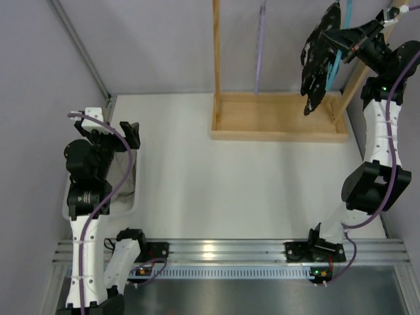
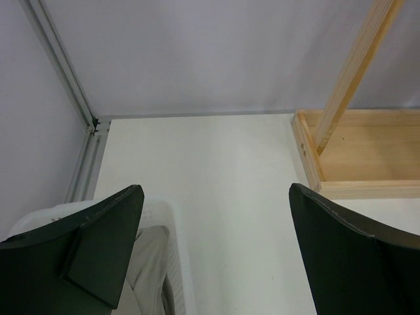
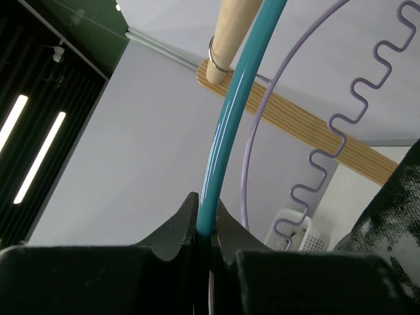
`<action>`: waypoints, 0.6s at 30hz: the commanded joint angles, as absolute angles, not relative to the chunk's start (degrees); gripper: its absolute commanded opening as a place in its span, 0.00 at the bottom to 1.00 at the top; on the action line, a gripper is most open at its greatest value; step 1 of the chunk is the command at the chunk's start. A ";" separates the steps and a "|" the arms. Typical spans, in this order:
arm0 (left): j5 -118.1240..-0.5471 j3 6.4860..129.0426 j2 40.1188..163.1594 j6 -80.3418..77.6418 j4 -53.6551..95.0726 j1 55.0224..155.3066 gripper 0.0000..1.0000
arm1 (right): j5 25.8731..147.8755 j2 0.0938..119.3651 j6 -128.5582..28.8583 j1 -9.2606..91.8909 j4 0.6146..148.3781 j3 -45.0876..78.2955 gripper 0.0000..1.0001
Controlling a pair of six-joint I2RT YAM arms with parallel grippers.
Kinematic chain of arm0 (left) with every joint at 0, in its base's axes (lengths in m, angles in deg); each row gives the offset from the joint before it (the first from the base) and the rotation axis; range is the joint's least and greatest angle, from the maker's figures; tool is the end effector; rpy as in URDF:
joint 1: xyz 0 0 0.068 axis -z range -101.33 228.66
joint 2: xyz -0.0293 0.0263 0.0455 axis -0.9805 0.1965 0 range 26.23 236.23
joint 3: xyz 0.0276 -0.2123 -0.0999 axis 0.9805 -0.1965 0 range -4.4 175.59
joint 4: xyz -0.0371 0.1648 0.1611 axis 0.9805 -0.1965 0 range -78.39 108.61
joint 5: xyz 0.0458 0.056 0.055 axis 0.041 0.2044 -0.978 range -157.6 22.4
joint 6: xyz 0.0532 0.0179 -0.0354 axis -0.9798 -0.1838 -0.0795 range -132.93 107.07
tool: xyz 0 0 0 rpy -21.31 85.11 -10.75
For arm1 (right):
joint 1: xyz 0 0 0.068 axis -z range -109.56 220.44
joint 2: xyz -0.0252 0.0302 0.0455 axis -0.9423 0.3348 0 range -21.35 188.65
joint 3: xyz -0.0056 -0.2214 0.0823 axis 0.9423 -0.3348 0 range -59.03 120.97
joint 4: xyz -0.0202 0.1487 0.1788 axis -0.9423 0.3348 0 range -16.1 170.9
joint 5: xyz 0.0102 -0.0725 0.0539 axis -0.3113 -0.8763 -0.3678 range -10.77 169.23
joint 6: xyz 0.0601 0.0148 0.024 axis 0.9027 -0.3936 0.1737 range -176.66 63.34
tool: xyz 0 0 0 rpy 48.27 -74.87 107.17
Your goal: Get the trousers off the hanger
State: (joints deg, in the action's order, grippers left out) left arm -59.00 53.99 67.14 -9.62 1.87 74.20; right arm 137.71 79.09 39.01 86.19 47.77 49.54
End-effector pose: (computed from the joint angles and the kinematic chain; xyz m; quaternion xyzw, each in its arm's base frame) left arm 0.1622 0.0047 0.3849 0.0057 0.7025 -0.0454 0.7102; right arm 0.3481 -0.0517 0.4827 0.0938 0.5865 0.6705 0.4446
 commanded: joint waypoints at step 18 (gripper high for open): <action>-32.81 42.28 66.14 -23.55 20.27 74.36 0.98 | 137.16 43.70 38.08 83.98 29.86 12.27 0.00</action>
State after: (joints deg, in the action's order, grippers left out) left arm -39.59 44.41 66.57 -18.95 13.22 74.20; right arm 140.33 50.13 41.11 85.38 40.23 13.35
